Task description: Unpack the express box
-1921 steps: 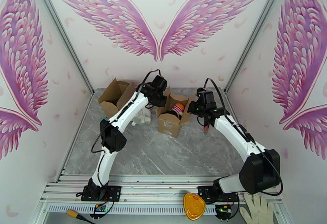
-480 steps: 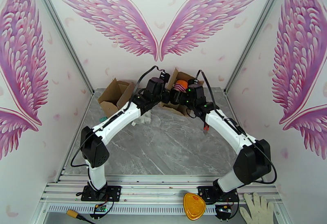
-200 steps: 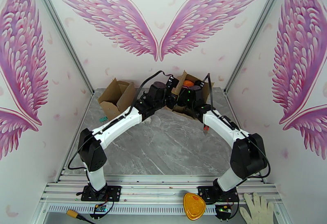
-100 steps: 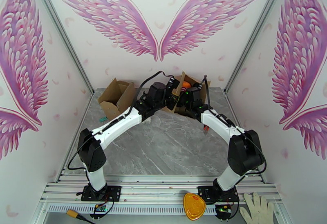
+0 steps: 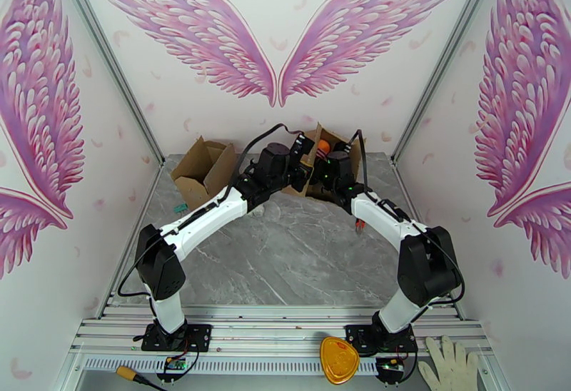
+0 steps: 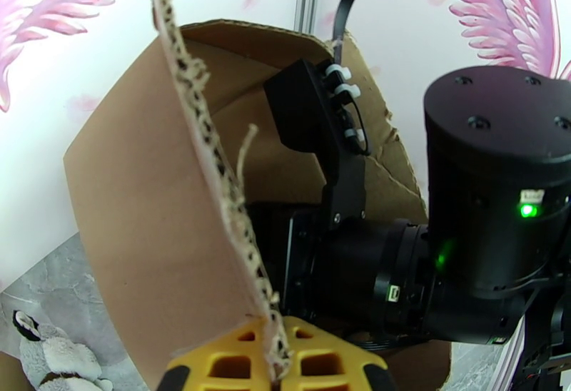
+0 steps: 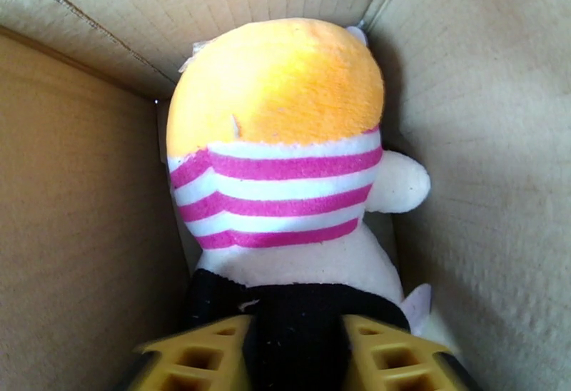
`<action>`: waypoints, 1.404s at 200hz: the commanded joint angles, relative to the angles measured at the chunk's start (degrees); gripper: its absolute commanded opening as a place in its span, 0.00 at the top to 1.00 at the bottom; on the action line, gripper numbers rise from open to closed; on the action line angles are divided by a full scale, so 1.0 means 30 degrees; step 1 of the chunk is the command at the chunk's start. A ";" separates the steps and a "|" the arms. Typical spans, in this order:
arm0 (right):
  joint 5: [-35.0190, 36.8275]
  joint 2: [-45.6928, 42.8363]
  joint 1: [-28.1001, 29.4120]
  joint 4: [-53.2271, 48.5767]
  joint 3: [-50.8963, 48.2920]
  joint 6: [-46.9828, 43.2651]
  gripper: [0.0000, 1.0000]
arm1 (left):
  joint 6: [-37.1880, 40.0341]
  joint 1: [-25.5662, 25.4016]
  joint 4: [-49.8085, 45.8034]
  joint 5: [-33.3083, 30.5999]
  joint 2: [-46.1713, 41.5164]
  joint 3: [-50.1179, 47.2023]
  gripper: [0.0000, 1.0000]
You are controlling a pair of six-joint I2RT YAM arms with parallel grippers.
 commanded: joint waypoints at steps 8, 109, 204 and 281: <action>-0.1139 0.0483 0.0055 0.1022 -0.0654 0.0006 0.50 | 0.0628 -0.0331 0.1324 0.1913 -0.0892 0.0432 1.00; -0.2945 0.0068 0.0046 0.5702 -0.2821 0.0373 0.85 | 0.0687 -0.0215 0.1431 0.1913 -0.1049 0.0253 1.00; -0.1828 -0.1747 0.0345 0.3321 -0.3200 -0.0780 1.00 | -0.0807 0.0567 0.0871 -0.0403 -0.0809 -0.0032 1.00; -0.0404 -0.3739 0.1303 0.1674 -0.3600 -0.3133 1.00 | -0.3042 0.1398 -0.0340 -0.1337 0.0159 0.0699 1.00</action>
